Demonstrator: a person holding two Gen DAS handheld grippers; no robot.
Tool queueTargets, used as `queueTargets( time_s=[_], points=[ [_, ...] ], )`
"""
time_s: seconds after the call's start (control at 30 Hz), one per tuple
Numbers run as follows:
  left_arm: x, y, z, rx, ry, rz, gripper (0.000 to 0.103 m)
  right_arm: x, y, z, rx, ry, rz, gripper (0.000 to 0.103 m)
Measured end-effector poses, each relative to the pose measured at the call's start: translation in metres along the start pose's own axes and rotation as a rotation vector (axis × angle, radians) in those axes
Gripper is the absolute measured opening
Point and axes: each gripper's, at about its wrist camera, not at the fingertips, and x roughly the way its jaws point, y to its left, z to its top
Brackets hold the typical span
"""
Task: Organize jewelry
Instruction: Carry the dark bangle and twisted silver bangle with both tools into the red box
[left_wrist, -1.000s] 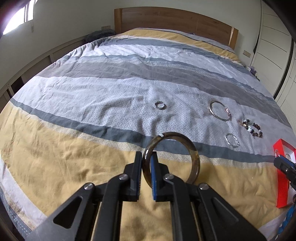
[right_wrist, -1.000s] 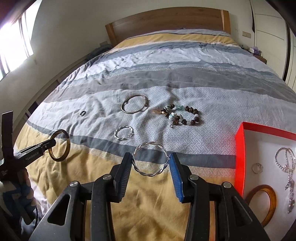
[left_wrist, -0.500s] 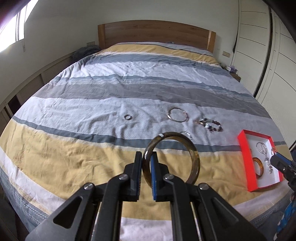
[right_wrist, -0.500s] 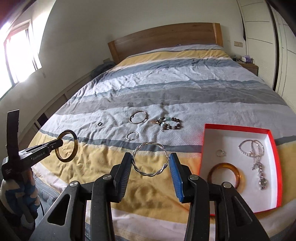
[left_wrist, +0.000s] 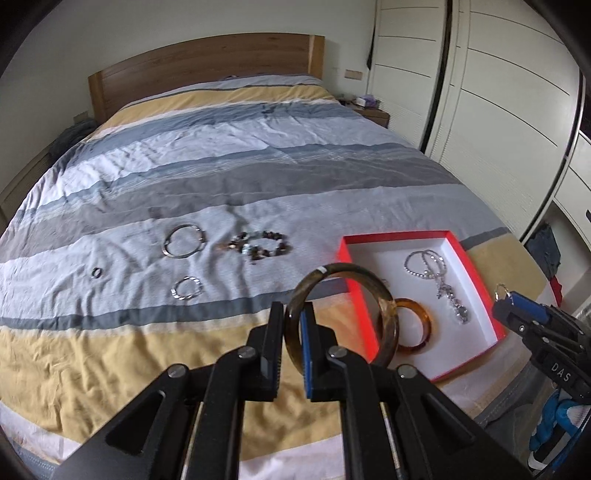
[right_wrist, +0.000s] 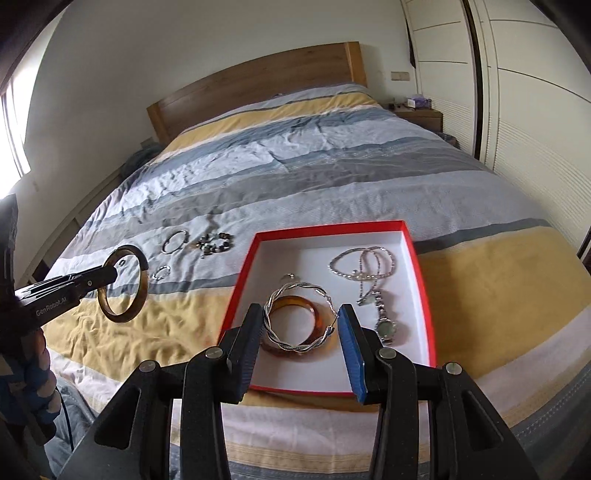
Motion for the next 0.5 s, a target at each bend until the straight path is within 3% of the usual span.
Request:
queueTargets(
  time_s=[0.23, 0.5],
  points=[
    [0.070, -0.053, 0.030, 0.103, 0.042, -0.011, 0.008, 0.044, -0.031, 0.028, -0.024, 0.028, -0.012, 0.042],
    [0.138, -0.084, 0.034, 0.171, 0.109, 0.006, 0.008, 0.111, -0.050, 0.050, -0.090, 0.134, -0.015, 0.042]
  ],
)
